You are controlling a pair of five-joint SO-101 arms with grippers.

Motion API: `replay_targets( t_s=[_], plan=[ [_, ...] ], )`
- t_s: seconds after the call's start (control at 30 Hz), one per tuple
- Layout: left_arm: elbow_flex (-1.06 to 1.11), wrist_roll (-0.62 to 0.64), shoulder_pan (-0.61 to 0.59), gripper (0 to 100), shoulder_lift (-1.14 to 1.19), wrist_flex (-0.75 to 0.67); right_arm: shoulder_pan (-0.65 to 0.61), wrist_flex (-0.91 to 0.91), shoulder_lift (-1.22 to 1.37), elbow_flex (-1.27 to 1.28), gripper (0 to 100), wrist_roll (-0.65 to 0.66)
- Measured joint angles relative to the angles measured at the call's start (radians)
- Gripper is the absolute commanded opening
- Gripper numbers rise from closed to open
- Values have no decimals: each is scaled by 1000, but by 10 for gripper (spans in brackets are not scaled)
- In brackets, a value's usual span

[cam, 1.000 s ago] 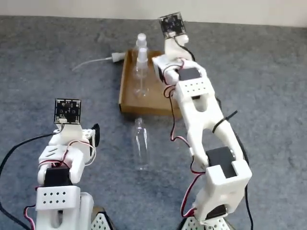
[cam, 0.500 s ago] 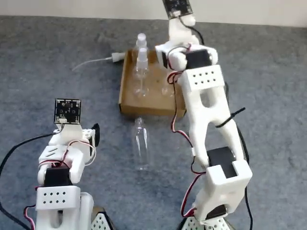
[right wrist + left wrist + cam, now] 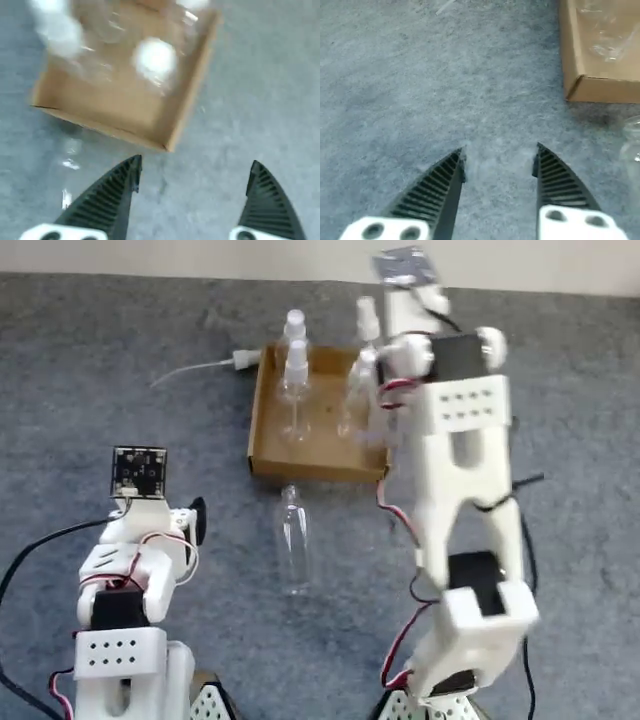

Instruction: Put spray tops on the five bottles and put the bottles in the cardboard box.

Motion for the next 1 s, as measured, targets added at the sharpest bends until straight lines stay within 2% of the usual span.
replay_targets(
  t_s=[0.2,0.4,0.53,0.7,0.87,1.0],
  plan=[
    [0,-44,-46,165,0,0,58,-20,-279,427,267,100],
    [-34,-54,-52,165,0,0,114,-288,-585,968,267,137],
    [-109,-54,-52,165,2,0,115,-361,-733,1277,268,204],
    [-135,-54,-52,165,0,0,117,-450,-879,1494,259,226],
    [-71,-54,-52,168,-3,-2,133,-549,-1086,1695,173,226],
    [-3,-54,-52,168,-3,-2,146,-629,-1264,1886,148,235]
  ],
)
